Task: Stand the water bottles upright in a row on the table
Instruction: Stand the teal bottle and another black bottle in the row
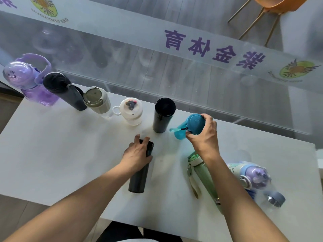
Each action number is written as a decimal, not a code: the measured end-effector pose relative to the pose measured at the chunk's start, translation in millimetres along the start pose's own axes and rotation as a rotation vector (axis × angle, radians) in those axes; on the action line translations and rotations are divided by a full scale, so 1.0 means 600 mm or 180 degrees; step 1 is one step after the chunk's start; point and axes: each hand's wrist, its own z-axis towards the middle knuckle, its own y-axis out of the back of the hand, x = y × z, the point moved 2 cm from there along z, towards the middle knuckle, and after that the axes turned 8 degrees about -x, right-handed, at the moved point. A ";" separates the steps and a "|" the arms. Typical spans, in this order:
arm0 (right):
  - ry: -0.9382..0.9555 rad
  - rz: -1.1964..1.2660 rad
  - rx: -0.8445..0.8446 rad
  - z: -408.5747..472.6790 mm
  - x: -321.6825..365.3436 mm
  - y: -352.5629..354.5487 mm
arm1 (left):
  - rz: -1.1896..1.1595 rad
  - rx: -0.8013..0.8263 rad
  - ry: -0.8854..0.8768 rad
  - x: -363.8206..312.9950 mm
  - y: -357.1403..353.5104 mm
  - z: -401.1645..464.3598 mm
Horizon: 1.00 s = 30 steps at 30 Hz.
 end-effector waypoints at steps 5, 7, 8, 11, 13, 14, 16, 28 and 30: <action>0.0137 -0.0078 0.0029 0.010 0.003 -0.008 | -0.0265 -0.0044 -0.0071 0.001 0.010 -0.005; 0.0182 -0.0107 0.0040 0.009 0.001 -0.010 | -0.0428 -0.0165 -0.0130 0.000 0.020 -0.014; 0.0193 -0.0125 0.0038 0.008 -0.001 -0.010 | -0.0525 -0.0232 -0.0163 -0.001 0.025 -0.019; 0.0201 -0.0172 0.0015 0.003 -0.004 -0.007 | -0.0740 -0.0431 -0.0253 -0.006 0.040 -0.037; 0.0195 -0.0152 0.0004 -0.001 -0.004 -0.004 | -0.0820 -0.0517 -0.0294 -0.009 0.049 -0.049; 0.0189 -0.0148 -0.0001 -0.002 -0.004 -0.003 | -0.0851 -0.0575 -0.0344 -0.010 0.053 -0.055; 0.0165 -0.0152 -0.0004 -0.004 -0.005 -0.002 | -0.0933 -0.0740 -0.0477 -0.013 0.059 -0.069; 0.0170 -0.0243 -0.0070 -0.004 -0.003 -0.002 | -0.1155 -0.1317 -0.1113 -0.037 0.067 -0.114; 0.0170 -0.0248 -0.0076 -0.004 -0.002 -0.002 | -0.1166 -0.1340 -0.1172 -0.036 0.065 -0.117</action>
